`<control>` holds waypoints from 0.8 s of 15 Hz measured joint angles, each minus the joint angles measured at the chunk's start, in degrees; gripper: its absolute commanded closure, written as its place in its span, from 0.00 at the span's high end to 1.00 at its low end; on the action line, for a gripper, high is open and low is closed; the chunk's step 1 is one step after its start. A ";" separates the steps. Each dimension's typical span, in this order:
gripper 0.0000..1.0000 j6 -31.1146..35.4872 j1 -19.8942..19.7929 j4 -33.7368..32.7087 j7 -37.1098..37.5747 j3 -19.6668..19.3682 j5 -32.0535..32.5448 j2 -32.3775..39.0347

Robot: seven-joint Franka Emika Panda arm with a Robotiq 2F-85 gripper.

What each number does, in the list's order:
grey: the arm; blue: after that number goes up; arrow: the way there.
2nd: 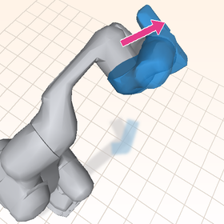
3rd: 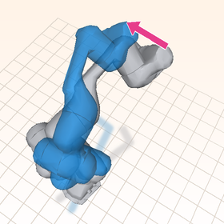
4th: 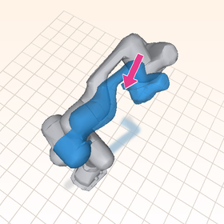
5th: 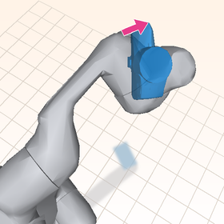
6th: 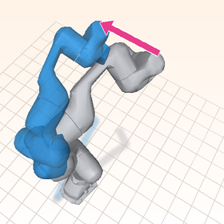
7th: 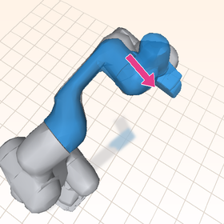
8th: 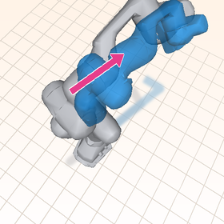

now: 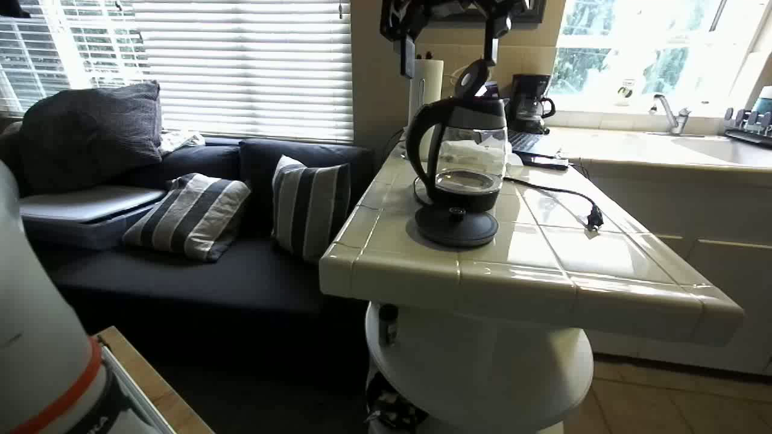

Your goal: Move the kettle to the left

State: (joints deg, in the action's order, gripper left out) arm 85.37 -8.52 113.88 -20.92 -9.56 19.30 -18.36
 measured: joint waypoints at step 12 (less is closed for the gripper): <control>1.00 0.08 0.58 -0.16 2.59 0.11 -3.14 0.24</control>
State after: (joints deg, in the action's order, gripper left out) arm 85.45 -7.94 113.71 -18.33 -9.45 16.16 -18.11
